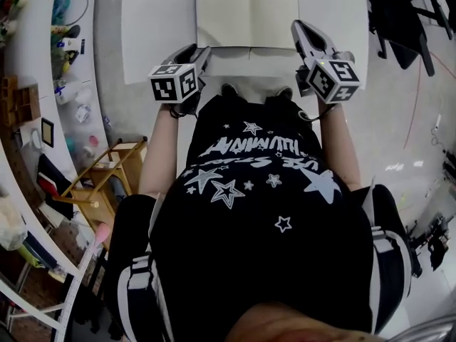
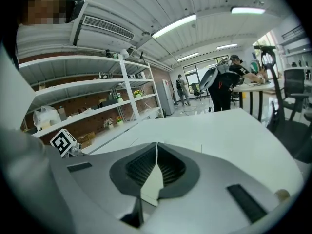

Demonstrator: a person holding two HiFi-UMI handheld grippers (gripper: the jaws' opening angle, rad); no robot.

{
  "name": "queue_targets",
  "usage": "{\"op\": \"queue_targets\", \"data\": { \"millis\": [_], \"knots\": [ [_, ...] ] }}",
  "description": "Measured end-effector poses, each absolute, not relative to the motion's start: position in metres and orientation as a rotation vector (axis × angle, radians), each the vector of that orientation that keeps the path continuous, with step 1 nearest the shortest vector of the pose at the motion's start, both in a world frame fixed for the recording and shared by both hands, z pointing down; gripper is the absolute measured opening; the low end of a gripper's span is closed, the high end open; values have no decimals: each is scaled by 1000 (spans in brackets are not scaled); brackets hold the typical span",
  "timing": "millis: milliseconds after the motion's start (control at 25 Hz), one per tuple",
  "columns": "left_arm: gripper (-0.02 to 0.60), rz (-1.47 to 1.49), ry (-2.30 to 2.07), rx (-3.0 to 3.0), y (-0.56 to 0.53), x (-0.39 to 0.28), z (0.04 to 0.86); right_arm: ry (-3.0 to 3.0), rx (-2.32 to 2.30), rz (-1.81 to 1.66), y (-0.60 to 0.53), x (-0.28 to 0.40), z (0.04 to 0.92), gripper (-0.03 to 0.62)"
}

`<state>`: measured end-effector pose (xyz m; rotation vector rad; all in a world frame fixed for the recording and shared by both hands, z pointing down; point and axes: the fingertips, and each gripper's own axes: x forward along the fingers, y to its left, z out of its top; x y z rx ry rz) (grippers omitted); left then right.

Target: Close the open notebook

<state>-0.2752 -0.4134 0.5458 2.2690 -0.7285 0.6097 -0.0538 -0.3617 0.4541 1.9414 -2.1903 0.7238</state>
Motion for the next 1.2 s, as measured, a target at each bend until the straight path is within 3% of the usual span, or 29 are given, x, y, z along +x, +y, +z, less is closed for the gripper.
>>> {"op": "queue_targets", "data": {
  "millis": [560,800,1200],
  "knots": [
    [151,564,-745,2259,-421,-270,532,-2154,2027,731,-336,-32,457,11],
    [48,494,-843,2295,-421,-270,501,-2182,2053,731,-316,-17,451,11],
    [25,310,-884,2363,-391,-213,436,-2227,2047,717,-286,31,438,11]
  ]
}}
